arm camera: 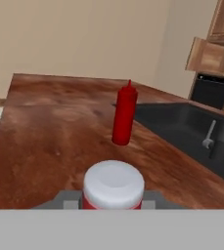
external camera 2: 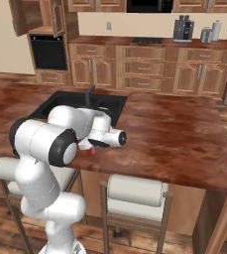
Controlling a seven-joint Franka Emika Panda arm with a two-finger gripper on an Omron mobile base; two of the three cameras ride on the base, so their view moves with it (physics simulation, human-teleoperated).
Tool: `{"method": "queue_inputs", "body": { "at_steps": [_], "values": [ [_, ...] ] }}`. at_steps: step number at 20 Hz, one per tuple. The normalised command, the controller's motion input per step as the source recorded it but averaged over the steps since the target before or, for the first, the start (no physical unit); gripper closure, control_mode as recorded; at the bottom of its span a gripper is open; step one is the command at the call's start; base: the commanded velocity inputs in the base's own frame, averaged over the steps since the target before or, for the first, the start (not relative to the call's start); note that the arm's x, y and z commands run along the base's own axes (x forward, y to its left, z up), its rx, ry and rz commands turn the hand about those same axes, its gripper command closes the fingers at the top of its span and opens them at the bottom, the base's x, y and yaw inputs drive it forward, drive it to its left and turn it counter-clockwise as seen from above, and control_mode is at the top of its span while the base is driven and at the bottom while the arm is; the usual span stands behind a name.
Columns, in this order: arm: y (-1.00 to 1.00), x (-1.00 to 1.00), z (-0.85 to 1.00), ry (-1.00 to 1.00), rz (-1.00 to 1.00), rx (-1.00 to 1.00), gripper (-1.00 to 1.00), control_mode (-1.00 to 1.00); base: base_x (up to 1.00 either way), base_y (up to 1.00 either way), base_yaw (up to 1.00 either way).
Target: The dining table condiment station is running low on ketchup. Refill the condiment station by opening the cabinet and taking the ketchup from the cabinet and placing it on the dining table.
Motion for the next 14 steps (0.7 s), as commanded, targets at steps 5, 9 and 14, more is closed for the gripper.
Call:
{"method": "queue_inputs", "body": {
  "at_steps": [5, 9, 14],
  "values": [
    [0.00, 0.27, -0.18, -0.01, 0.04, 0.00, 1.00, -1.00, 0.00, 0.00, 0.00],
    [0.00, 0.23, -0.31, 0.00, 0.05, 0.00, 1.00, -1.00, 0.00, 0.00, 0.00],
    [0.00, 0.03, -0.34, 0.00, 0.04, 0.00, 1.00, -1.00, 0.00, 0.00, 0.00]
  ]
}}
